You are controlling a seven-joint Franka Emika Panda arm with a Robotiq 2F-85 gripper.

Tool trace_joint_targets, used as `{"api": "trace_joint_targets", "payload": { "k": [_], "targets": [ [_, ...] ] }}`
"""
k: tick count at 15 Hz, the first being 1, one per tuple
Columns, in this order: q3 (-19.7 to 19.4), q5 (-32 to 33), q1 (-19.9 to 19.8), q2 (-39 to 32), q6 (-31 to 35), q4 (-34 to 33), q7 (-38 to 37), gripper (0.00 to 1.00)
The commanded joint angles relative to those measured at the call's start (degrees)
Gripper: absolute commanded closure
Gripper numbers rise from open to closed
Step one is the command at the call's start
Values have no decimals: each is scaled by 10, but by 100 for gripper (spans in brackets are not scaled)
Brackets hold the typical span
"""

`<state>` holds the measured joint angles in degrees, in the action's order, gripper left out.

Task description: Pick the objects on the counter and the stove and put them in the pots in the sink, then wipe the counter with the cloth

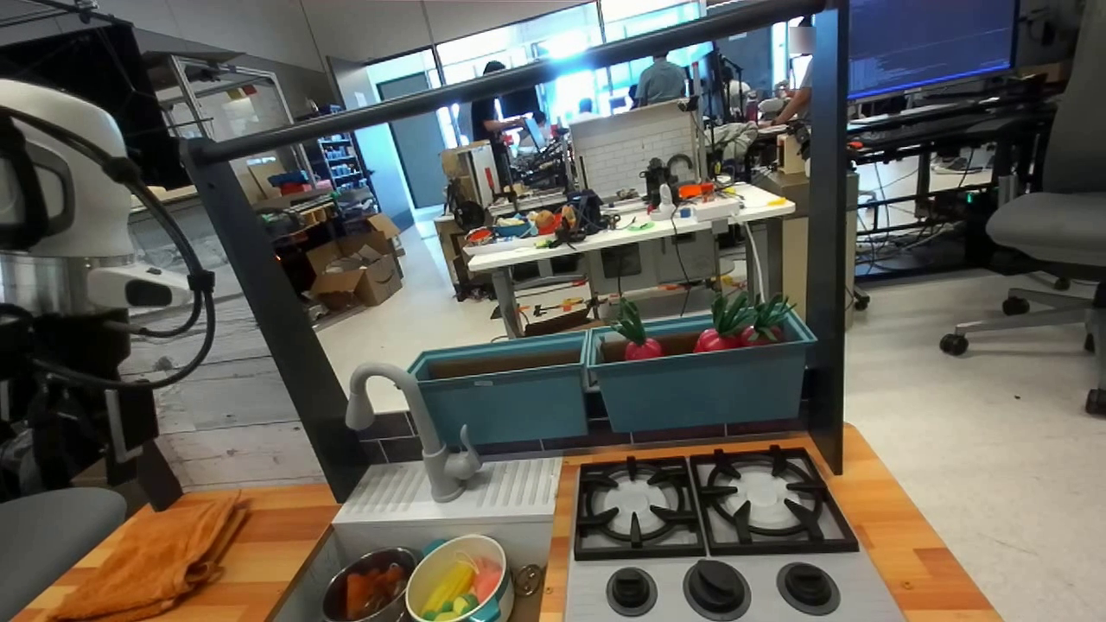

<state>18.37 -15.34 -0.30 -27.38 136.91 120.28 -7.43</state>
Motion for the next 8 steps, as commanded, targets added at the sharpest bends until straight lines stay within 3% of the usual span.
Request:
{"api": "trace_joint_targets", "payload": {
  "k": [1,4,8],
  "targets": [
    [-70,67,120,-95,-9,-135,-90,0],
    [-107,116,199,-179,14,-214,-137,0],
    [-129,131,250,-303,93,-317,-140,0]
  ]
}}
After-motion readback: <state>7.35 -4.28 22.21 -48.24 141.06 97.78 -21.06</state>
